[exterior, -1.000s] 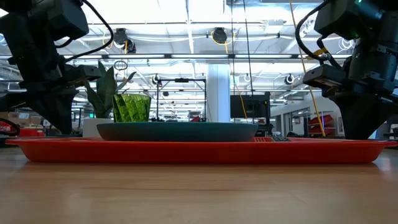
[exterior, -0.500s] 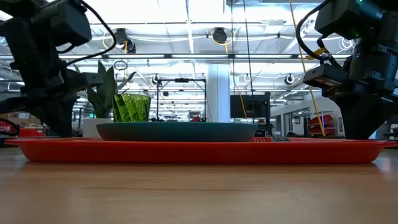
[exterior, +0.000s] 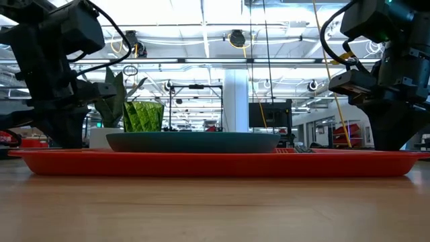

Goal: Pick and place plate/cup/fork/spoon on tray
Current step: Adjust the red tray

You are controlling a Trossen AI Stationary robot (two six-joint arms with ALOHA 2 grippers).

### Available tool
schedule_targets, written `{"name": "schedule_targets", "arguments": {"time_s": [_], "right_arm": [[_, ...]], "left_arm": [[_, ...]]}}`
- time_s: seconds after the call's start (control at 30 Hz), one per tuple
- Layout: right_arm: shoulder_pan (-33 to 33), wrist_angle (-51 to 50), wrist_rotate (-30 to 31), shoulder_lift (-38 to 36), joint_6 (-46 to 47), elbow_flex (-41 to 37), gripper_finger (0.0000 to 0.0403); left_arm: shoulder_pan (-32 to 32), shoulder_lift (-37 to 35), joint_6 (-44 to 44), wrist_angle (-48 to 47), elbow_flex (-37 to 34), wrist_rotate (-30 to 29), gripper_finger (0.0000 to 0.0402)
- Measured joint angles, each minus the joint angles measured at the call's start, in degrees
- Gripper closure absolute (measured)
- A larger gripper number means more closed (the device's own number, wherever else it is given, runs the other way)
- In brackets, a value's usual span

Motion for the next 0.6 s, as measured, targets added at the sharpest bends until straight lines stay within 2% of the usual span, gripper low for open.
{"name": "schedule_targets", "arguments": {"time_s": [0.6], "right_arm": [[0.00,1.24,-2.93,0.00,-1.33,0.00,0.0369]], "left_arm": [[2.06,0.00,1.78,0.25,-0.02,-0.07,0.0399]]}}
